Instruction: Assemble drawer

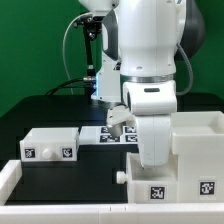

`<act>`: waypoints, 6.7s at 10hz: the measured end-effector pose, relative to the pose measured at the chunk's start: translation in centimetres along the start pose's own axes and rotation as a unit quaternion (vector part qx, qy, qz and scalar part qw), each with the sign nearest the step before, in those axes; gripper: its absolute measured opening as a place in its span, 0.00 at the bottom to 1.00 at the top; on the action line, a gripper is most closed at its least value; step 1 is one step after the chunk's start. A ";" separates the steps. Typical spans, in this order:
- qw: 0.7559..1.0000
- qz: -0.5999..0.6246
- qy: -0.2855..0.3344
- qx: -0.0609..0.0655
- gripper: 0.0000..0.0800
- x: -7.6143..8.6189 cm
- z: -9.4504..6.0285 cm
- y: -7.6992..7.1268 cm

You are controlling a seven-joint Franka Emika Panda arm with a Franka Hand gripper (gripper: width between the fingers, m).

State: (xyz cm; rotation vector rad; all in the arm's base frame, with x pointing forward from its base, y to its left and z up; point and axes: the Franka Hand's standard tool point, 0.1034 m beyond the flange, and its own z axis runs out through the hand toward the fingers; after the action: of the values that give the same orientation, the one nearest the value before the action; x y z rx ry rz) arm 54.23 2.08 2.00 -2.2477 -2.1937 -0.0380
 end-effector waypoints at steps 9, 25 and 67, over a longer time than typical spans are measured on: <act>1.000 0.009 -0.012 0.006 0.54 -1.4 -2.6 0.9; 0.999 0.036 0.018 0.031 0.81 -6.7 1.2 -1.3; 0.973 0.220 0.057 -0.029 0.81 -8.4 -3.9 0.1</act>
Offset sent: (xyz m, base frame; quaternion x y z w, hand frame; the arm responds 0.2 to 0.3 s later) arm 0.0000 0.0000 0.0000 0.0000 0.0000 0.0000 1.0000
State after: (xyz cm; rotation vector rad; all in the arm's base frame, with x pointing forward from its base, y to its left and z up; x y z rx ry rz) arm 54.02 -6.42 5.76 -2.6327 -1.6159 -0.2270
